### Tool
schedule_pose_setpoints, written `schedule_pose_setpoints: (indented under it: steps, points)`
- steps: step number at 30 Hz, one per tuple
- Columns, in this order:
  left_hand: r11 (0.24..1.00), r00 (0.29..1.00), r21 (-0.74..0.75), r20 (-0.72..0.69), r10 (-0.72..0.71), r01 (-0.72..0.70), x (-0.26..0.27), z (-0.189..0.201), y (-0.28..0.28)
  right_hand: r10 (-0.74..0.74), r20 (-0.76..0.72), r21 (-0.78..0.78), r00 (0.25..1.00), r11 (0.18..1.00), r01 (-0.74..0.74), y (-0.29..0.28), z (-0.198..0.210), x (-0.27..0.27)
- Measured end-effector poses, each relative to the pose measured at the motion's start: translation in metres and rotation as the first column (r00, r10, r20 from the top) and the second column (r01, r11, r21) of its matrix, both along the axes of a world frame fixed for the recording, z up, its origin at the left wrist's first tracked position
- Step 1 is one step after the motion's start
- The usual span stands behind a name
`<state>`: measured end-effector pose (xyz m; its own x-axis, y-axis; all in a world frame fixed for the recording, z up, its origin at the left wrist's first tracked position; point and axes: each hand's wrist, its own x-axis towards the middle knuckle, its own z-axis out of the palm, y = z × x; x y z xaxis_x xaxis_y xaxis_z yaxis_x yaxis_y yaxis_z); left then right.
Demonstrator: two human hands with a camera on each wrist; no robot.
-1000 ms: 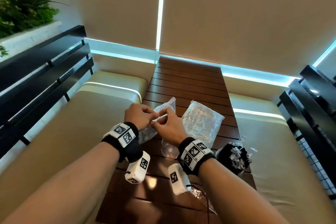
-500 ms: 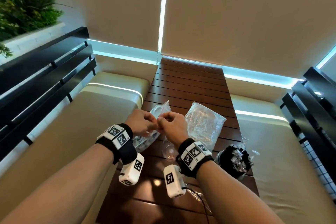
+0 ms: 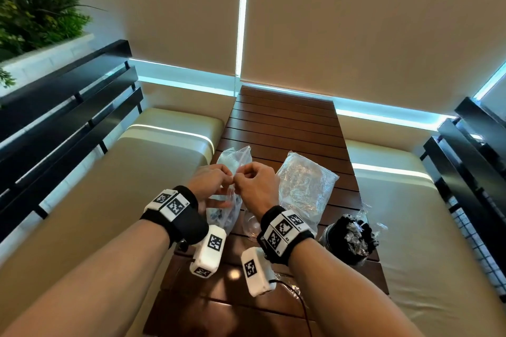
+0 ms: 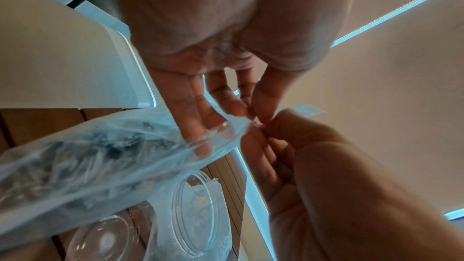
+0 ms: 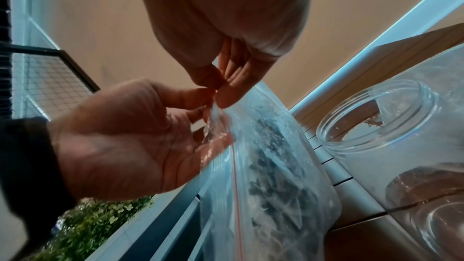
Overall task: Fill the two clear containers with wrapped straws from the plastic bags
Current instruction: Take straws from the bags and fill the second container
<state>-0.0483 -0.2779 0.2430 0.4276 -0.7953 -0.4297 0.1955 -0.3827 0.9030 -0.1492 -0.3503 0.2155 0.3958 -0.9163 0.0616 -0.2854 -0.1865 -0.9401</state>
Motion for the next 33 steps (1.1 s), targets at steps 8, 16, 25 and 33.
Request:
schedule_pose_setpoints:
  steps: [8, 16, 25, 33]
  points:
    - [0.977, 0.967, -0.018, 0.140, 0.213, -0.213, -0.010, -0.003, -0.003, -0.073, -0.163, -0.136, 0.984, 0.989, 0.051, 0.001, 0.008, -0.005]
    - [0.993, 0.564, 0.085, 0.825, -0.025, -0.080, 0.001, 0.003, 0.004, -0.071, -0.278, -0.215, 0.958, 0.977, 0.010, -0.004, 0.003, -0.019]
    - [0.997, 0.564, 0.071, 0.825, -0.041, -0.032, 0.005, 0.001, 0.010, -0.121, -0.481, -0.318, 0.869, 0.947, -0.045, -0.007, 0.005, -0.030]
    - [0.999, 0.519, -0.011, 0.854, 0.026, -0.032, -0.004, -0.008, 0.013, 0.085, -0.336, 0.074, 0.938, 0.995, -0.064, 0.003, -0.008, -0.011]
